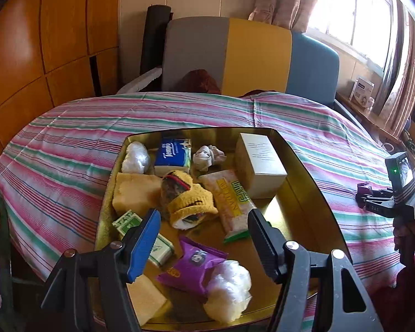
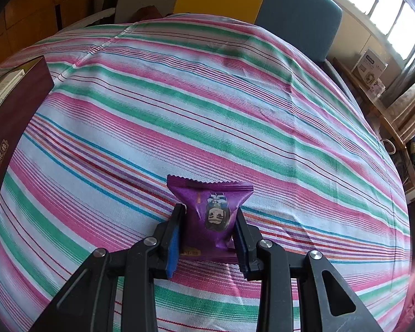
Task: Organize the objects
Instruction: 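Carry the purple packet toward the gold tray with the right gripper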
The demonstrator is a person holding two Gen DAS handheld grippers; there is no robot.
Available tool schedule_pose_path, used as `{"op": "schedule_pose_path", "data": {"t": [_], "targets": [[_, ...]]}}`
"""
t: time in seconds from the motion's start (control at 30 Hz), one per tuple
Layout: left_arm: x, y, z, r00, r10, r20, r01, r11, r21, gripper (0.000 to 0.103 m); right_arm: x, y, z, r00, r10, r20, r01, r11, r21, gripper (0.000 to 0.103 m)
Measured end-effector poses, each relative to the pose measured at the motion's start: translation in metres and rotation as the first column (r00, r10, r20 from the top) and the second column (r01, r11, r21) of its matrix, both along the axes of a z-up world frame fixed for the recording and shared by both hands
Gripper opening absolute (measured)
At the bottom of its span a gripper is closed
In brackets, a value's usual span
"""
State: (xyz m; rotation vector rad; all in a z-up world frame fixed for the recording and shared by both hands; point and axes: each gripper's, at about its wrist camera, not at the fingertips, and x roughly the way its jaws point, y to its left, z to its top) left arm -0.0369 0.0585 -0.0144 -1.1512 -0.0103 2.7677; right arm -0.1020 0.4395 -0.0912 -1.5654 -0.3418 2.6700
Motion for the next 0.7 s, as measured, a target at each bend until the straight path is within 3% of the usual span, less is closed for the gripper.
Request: {"op": "schedule_pose_path", "data": {"t": [0.27, 0.5, 0.7], "targets": [[0.011, -0.027, -0.002, 1.000, 0.014, 0.007, -0.014, 1.000, -0.027, 0.066, 0.000, -0.002, 0.000, 1.000, 0.010, -0.003, -0.010, 1.000, 0.022, 0.035], [0.021, -0.062, -0.008, 0.996, 0.091, 0.013, -0.091, 0.995, -0.032, 0.066, 0.001, -0.006, 0.001, 1.000, 0.017, -0.002, -0.017, 0.999, 0.052, 0.034], [0.021, -0.059, -0.018, 0.995, 0.086, 0.049, -0.085, 0.996, -0.023, 0.066, -0.001, -0.008, 0.001, 1.000, 0.017, -0.002, -0.017, 0.998, 0.056, 0.034]]}}
